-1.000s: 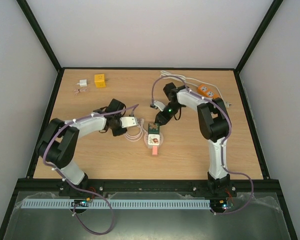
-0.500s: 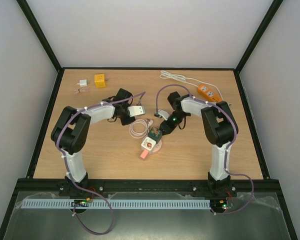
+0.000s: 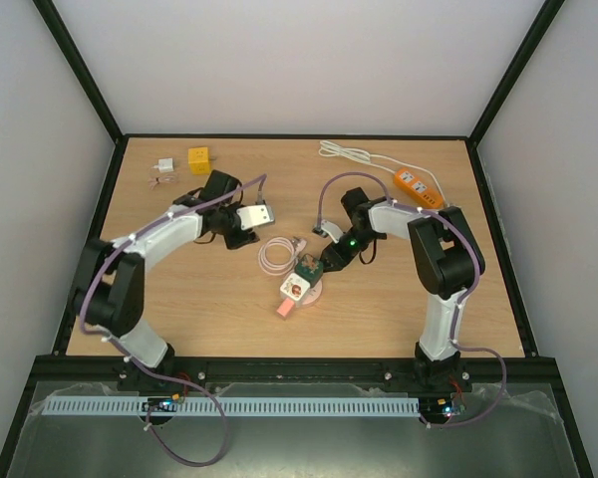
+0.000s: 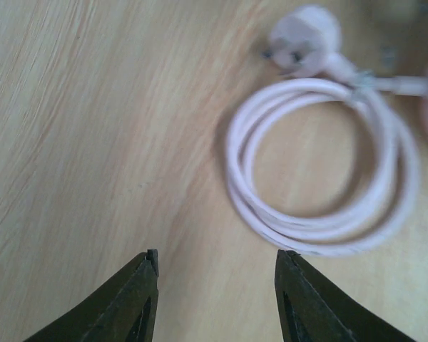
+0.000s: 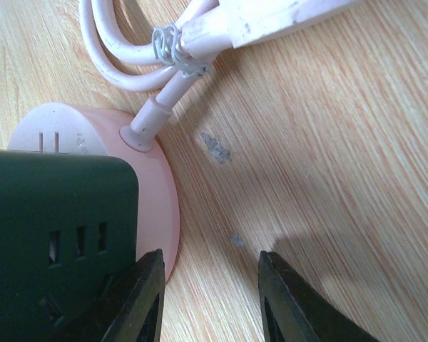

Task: Pull the plug off the socket

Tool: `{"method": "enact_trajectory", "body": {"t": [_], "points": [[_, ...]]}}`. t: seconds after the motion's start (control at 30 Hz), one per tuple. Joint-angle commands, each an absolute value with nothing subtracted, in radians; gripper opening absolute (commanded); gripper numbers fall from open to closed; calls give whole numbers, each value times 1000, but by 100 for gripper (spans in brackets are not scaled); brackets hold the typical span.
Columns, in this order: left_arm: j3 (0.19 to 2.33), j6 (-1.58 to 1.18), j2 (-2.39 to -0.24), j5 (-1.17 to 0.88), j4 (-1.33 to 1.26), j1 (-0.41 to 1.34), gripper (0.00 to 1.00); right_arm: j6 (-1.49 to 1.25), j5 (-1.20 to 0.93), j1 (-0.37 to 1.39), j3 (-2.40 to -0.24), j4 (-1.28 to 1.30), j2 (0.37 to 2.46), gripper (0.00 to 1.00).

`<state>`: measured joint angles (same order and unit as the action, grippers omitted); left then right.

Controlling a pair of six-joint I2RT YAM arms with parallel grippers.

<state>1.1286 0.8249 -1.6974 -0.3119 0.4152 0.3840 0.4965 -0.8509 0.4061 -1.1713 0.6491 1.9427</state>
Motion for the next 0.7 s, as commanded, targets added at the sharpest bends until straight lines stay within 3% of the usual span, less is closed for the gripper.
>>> {"method": "enact_trajectory", "body": {"t": [0.0,0.3,0.67], "points": [[1006,865,-1586,-329,496,421,48,498,-880,407,-1157,636,1930,37],[907,775,-1639,-306,389,483,47,497,-900,407,-1133,625,1931,37],[1126,658,-1883,-353,296,483,46,500,-922,407,-1075,611,1918,38]]}}
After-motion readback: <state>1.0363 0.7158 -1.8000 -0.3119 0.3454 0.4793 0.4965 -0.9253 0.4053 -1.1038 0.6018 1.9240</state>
